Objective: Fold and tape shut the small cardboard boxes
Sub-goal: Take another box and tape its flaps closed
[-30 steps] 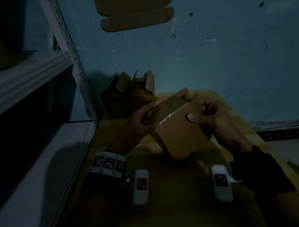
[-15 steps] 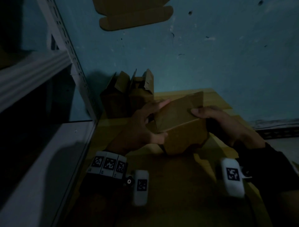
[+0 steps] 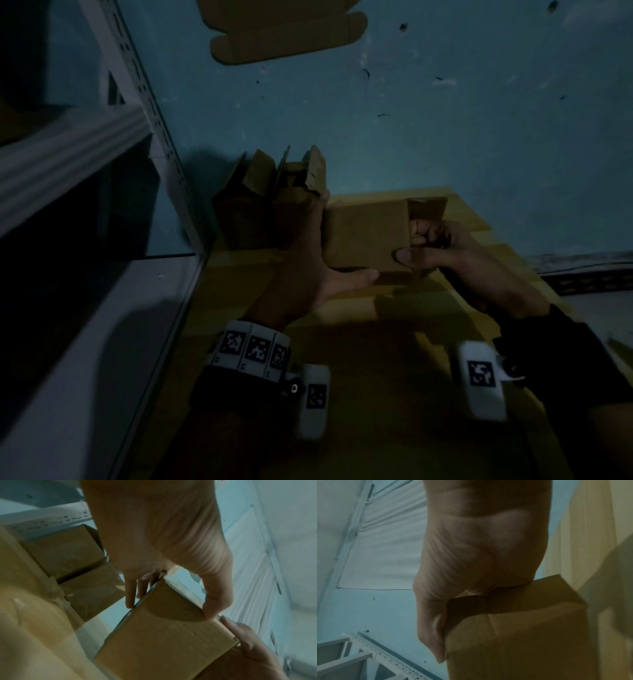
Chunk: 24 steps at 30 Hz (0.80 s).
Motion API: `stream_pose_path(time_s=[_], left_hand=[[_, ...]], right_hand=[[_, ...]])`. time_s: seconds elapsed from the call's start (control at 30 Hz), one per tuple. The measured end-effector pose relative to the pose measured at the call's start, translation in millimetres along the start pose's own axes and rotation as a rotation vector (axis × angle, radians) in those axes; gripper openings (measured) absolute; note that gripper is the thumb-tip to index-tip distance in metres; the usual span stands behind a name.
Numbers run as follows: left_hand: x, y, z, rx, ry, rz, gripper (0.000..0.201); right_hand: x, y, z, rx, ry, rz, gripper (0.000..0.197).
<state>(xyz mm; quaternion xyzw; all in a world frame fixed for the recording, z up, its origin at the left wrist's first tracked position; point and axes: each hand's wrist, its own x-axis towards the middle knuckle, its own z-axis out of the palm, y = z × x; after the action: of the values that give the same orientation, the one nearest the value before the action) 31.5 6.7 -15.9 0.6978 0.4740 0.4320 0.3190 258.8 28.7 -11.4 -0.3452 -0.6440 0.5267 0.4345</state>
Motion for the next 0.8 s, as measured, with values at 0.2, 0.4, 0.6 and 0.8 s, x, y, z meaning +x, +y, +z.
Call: stream_pose_path(time_s=[0.2,0.4,0.6,0.8], left_hand=[[-0.8,1.3,5.1,0.133,0.046,0.185,0.124],[-3.2,4.6,4.6,0.179,0.026,0.205,0.126],[-3.1,5.6,5.3,0.285,0.033,0.248,0.126],[-6.2,11.8,8.3,0.319,0.021,0.230,0.130]], right_hand=[[1.0,9.4,0.4,-0.003,-0.007,-0.019,0.053],[-0.5,11.6,8.7,0.009,-0.014,0.013,0.041],[0.1,12.6,16.6,-0.001,0.016,0.064,0.043],[1.3,14.3,21.3,-0.011,0.044,0.094,0.048]])
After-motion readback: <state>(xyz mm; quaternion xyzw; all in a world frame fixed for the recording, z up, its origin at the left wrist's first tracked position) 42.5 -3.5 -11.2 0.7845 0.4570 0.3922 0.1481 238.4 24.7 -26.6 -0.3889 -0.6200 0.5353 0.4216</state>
